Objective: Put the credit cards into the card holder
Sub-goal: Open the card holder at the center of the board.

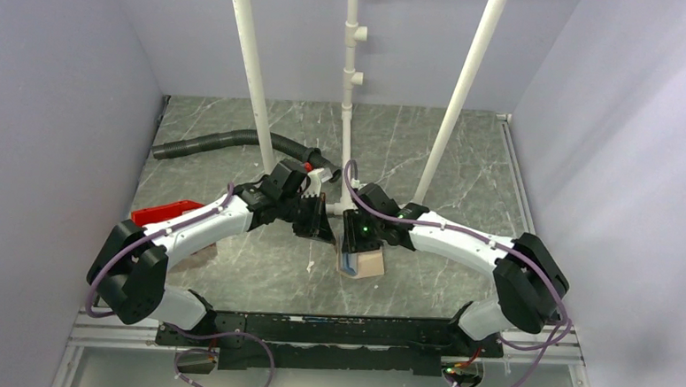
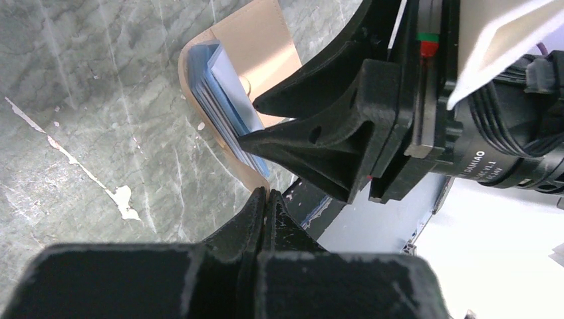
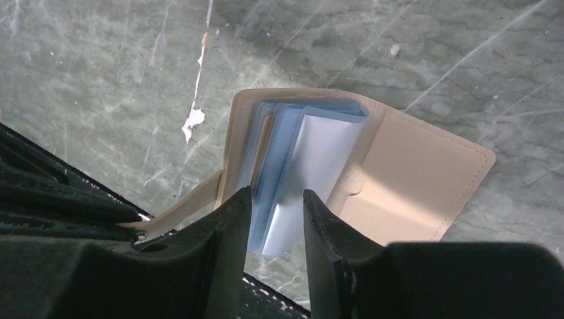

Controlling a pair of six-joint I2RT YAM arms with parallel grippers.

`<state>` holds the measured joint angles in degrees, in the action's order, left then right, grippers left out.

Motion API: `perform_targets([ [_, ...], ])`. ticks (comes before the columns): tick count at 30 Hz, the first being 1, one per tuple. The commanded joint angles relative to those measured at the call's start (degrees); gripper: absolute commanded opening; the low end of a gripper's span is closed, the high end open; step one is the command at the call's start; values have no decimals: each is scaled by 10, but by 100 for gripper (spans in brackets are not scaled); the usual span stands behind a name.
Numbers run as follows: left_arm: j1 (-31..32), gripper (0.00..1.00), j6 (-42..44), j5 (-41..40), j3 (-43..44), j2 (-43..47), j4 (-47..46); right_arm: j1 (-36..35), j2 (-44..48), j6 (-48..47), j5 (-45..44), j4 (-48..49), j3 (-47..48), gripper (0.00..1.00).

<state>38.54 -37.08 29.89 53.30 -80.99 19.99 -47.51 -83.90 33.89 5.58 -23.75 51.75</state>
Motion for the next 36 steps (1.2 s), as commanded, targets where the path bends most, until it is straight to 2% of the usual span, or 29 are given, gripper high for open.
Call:
perform_targets([
  [1, -2, 0, 3, 6, 10, 17, -6, -5, -4, 6, -25, -2, 2, 34],
  [7, -1, 0, 8, -5, 15, 18, 10, -6, 5, 10, -40, -9, -7, 27],
  [13, -1, 0, 22, -32, 25, 15, 43, -6, 6, 14, -45, -9, -10, 13],
  [25, -1, 0, 44, -70, 24, 8, 78, -2, 34, 17, -72, -13, -25, 8],
  [27, -2, 0, 47, -72, 25, 6, 82, -1, 32, 17, -71, -13, -26, 10],
  [32, -1, 0, 52, -74, 28, 4, 86, 0, 29, 16, -79, -15, -25, 28],
  [36, -1, 0, 50, -69, 26, 1, 81, 0, 28, 13, -80, -17, -24, 37],
])
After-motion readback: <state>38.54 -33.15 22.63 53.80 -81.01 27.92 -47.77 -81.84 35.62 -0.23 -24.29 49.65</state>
